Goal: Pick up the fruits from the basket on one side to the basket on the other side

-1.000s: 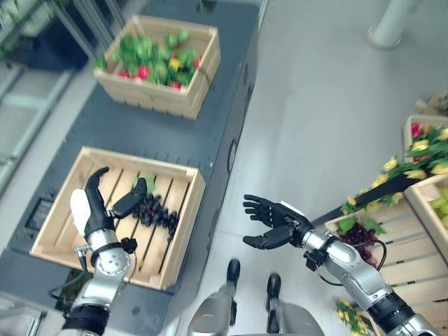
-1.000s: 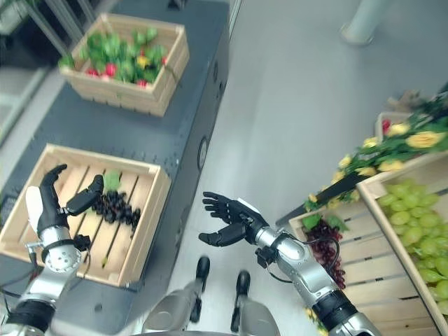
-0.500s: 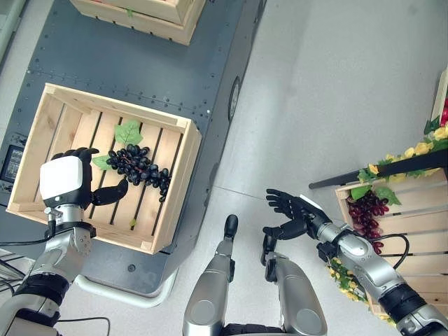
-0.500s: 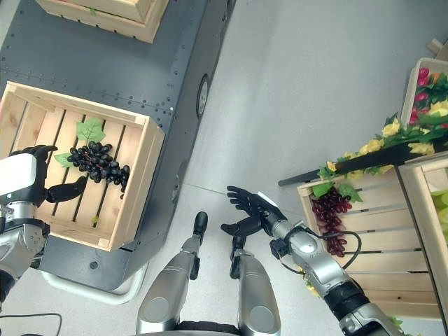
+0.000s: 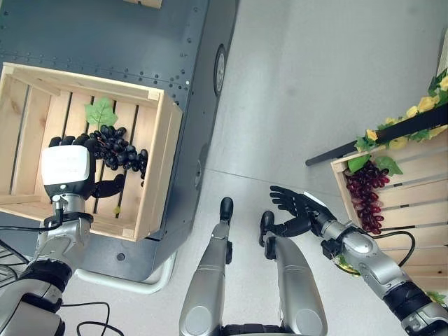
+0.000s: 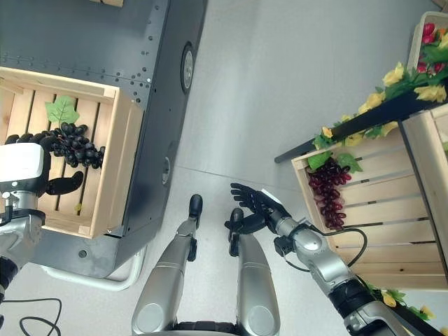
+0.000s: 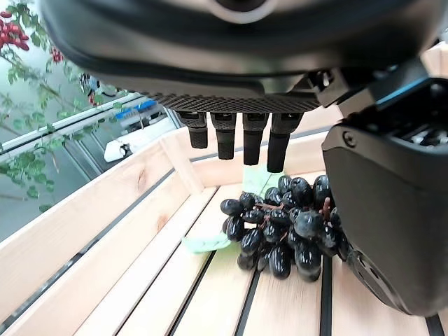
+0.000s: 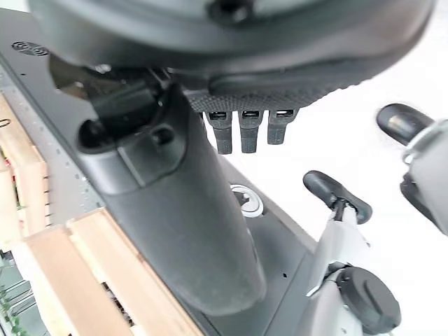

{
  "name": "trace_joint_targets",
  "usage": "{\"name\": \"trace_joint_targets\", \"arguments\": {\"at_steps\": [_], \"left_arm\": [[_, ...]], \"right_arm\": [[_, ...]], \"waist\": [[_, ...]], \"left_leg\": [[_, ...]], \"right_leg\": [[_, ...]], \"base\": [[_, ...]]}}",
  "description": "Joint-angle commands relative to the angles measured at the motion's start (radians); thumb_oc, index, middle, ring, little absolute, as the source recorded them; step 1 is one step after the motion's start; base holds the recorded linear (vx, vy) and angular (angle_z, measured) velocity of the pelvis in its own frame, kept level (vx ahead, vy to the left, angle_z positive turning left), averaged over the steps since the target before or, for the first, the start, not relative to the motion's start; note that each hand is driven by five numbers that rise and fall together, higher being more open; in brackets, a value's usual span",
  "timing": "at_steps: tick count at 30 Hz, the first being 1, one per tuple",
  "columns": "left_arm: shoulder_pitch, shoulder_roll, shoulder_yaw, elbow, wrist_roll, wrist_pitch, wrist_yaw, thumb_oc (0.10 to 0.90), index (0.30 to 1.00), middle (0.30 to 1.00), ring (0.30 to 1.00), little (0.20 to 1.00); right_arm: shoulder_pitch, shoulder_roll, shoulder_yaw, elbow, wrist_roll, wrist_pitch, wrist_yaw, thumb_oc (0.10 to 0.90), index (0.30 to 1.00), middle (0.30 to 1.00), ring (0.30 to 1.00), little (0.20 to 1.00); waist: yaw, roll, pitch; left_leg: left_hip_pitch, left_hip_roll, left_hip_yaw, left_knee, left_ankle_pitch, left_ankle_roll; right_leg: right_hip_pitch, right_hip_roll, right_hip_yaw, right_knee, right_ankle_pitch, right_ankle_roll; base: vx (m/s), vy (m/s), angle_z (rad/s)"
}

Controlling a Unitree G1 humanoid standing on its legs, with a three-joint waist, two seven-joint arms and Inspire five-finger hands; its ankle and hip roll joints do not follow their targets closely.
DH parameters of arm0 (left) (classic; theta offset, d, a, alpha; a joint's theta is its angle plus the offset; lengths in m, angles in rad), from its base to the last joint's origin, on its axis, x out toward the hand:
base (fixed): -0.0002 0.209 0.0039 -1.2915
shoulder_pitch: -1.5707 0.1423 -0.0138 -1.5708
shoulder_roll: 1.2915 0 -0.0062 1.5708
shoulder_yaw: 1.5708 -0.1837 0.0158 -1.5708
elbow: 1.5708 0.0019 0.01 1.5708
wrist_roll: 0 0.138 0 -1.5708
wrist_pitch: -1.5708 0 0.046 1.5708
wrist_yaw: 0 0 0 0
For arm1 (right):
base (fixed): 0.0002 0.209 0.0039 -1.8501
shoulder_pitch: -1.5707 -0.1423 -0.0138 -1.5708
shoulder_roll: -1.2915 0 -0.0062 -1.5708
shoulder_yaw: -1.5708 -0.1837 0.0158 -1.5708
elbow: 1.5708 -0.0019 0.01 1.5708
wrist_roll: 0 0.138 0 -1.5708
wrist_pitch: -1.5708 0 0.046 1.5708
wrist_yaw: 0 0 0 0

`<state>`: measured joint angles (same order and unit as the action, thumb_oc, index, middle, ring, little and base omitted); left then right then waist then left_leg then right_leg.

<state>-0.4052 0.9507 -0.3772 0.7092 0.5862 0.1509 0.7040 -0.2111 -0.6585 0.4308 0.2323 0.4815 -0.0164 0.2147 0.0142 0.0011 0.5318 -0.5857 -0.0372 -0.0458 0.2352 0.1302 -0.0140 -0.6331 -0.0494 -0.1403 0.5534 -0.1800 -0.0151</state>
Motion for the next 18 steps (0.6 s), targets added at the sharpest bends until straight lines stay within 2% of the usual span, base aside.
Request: {"name": "trace_joint_targets", "arguments": {"at_steps": [1,5,10,13,18], "left_arm": [[-0.057,0.064,0.086,0.054,-0.005,0.066,0.147,0.800,0.900,0.900,0.900,0.900],[-0.074,0.054,0.087,0.063,-0.002,0.090,0.185,0.800,0.900,0.900,0.900,0.900],[-0.098,0.053,0.070,0.079,-0.020,0.131,0.161,0.800,0.900,0.900,0.900,0.900],[-0.104,0.053,0.071,0.089,-0.022,0.134,0.157,0.800,0.900,0.900,0.900,0.900],[-0.140,0.055,0.045,0.147,-0.053,0.144,0.076,0.800,0.900,0.900,0.900,0.900]], "right_arm": [[0.031,0.001,-0.029,-0.117,0.049,-0.054,-0.034,0.800,0.900,0.900,0.900,0.900],[0.041,0.012,-0.035,-0.113,0.068,-0.061,-0.044,0.800,0.900,0.900,0.900,0.900],[0.043,0.024,-0.031,-0.119,0.068,-0.054,-0.049,0.800,0.900,0.900,0.900,0.900],[0.044,0.025,-0.031,-0.117,0.070,-0.056,-0.051,0.800,0.900,0.900,0.900,0.900],[0.041,0.026,-0.025,-0.112,0.071,-0.067,-0.062,0.800,0.900,0.900,0.900,0.900]], "waist": [[-0.014,-0.003,-0.012],[-0.018,-0.009,-0.012],[-0.023,-0.015,-0.012],[-0.024,-0.017,-0.012],[-0.030,-0.022,-0.012]], "left_leg": [[-0.028,-0.025,0.078,0.140,-0.144,-0.013],[-0.050,-0.021,0.085,0.158,-0.151,-0.014],[-0.070,-0.019,0.091,0.155,-0.147,-0.014],[-0.074,-0.020,0.091,0.155,-0.146,-0.014],[-0.085,-0.023,0.095,0.159,-0.149,-0.011]], "right_leg": [[0.050,0.056,0.004,-0.066,0.022,0.021],[0.032,0.058,0.005,-0.049,0.014,0.020],[0.012,0.064,0.009,-0.055,0.018,0.020],[0.008,0.065,0.010,-0.057,0.021,0.021],[-0.008,0.068,0.015,-0.057,0.026,0.023]], "base": [[0.00,0.000,0.00],[0.00,0.000,0.00],[0.00,0.007,0.00],[0.00,0.000,0.00],[0.00,0.006,-0.01]]}}
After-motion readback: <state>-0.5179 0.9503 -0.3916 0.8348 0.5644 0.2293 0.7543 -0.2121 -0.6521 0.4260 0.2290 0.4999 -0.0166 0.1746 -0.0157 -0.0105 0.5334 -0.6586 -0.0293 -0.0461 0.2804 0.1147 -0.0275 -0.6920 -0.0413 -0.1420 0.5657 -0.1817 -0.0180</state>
